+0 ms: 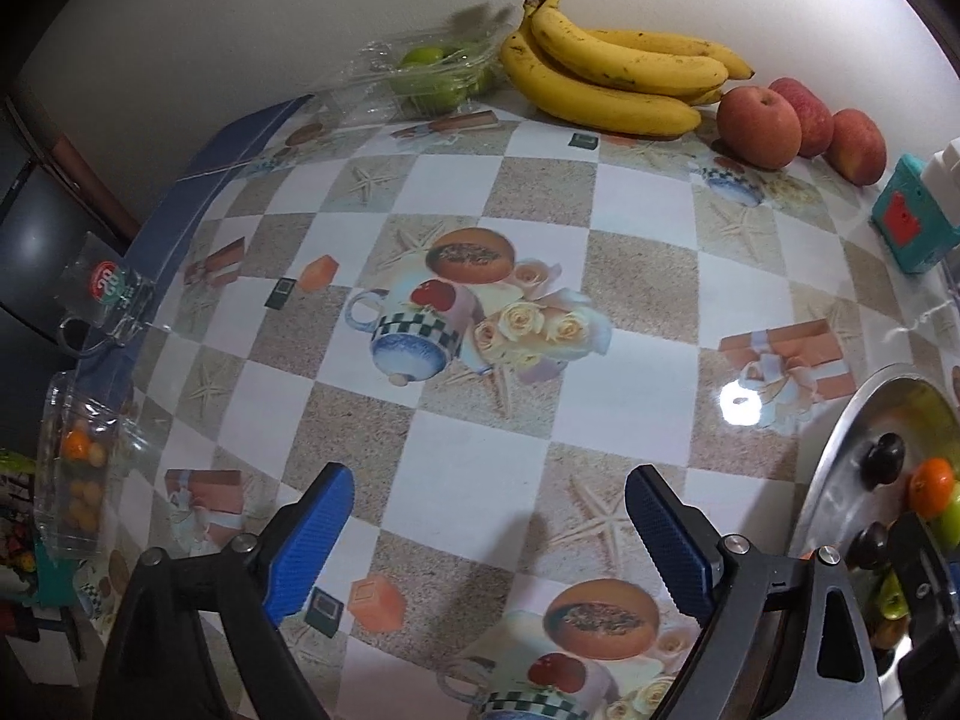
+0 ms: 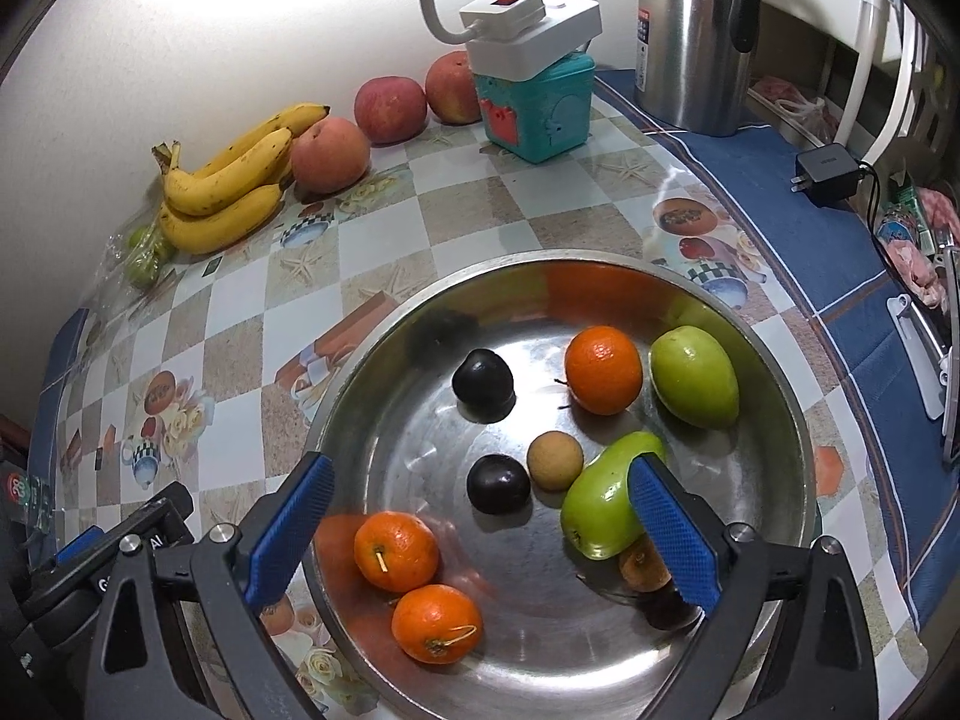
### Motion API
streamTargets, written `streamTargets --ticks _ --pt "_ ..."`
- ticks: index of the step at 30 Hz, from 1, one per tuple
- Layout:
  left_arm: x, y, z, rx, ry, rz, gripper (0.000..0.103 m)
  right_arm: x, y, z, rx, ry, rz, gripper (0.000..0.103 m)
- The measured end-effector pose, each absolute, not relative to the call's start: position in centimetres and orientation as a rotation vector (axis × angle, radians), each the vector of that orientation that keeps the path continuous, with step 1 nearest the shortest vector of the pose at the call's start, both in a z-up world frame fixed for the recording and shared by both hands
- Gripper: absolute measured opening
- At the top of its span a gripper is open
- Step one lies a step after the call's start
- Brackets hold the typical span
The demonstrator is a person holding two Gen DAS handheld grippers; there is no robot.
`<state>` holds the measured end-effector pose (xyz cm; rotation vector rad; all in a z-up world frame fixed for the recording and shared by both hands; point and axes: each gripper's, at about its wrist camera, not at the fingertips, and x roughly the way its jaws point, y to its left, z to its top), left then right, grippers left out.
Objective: Organize fruits
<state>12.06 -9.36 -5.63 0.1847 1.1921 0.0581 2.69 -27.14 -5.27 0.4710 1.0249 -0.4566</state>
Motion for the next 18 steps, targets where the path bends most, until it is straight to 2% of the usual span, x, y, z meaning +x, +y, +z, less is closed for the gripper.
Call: streamTargets --ticks 18 --pt "9.1 -5.5 -5.6 0.211 1.239 0.107 0.094 1.4 -23.9 -4.1 0.429 1.042 -0.398 0.098"
